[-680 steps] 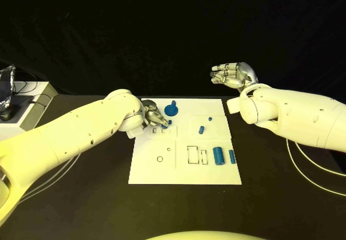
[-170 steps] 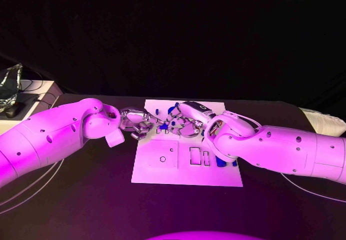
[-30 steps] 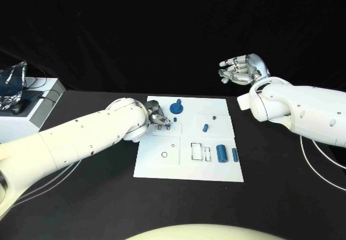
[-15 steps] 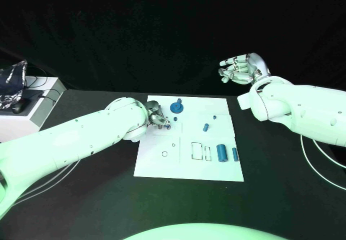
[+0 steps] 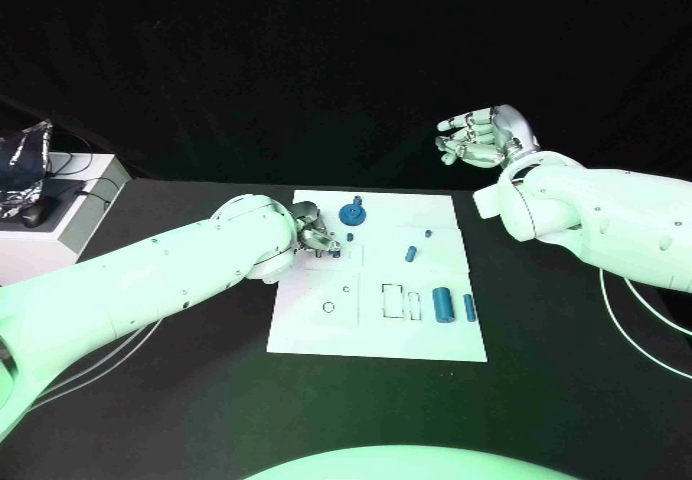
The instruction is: Assemble the parts on the task board
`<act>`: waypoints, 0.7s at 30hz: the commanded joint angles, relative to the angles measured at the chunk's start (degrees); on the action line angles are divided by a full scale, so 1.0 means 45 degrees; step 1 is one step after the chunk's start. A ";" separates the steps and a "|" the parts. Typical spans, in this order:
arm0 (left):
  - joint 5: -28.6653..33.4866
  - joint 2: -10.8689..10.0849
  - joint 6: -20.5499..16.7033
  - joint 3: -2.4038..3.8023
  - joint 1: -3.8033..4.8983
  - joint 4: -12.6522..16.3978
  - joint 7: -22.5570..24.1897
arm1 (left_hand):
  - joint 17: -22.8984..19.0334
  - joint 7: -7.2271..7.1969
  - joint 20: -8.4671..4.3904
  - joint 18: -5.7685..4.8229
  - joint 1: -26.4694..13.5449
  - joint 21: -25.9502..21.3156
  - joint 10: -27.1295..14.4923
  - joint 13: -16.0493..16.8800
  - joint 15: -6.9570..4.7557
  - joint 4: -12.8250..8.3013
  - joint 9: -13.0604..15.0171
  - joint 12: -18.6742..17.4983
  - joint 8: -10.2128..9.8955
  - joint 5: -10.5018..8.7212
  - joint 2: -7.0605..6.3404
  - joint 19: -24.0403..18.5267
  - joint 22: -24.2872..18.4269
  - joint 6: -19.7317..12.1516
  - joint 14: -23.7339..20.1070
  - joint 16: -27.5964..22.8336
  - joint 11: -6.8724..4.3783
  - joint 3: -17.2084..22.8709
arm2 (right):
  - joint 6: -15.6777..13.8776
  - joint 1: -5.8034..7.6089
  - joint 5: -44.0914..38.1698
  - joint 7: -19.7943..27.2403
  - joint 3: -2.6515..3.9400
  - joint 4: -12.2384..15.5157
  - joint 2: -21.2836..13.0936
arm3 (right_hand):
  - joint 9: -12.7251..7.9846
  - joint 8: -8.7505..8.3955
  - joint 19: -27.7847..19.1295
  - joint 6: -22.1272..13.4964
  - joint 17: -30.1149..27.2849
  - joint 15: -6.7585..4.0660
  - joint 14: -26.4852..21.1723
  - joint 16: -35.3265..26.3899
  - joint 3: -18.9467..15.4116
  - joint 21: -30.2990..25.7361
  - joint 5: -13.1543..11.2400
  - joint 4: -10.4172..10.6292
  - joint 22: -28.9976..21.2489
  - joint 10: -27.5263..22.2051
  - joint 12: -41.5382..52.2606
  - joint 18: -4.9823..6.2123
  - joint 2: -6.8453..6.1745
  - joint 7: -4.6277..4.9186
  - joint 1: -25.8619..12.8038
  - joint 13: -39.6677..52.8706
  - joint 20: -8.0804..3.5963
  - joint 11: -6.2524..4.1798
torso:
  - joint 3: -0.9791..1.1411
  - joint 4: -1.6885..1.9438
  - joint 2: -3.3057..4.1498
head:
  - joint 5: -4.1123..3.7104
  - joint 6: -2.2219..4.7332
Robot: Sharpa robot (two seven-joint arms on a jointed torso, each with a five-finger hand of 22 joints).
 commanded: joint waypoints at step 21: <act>-0.0155 0.0067 0.0555 0.0005 -0.0028 -0.0004 -0.0012 | 0.3315 -0.0115 -0.0041 0.0071 0.0111 -0.0048 0.0359 -0.0076 -0.0053 -0.1920 0.0000 -0.0008 0.0021 0.0120 0.0021 -0.0037 0.0573 0.0179 0.1311 0.0026 -0.0311 0.1946 | 0.0203 0.0006 -0.0023 0.0176 0.0009 0.0103 -0.0019 | 0.0014 0.0040 -0.0055 0.0021 -0.0016 0.0090 -0.0016 -0.0162 0.0030 -0.0130 0.0070 -0.0018 -0.0050 0.0145 -0.0076 0.0059 0.0056 0.0099 -0.0132 -0.0074 0.0082 0.0004 | 0.0004 0.0003 -0.0010 | -0.0025 -0.0093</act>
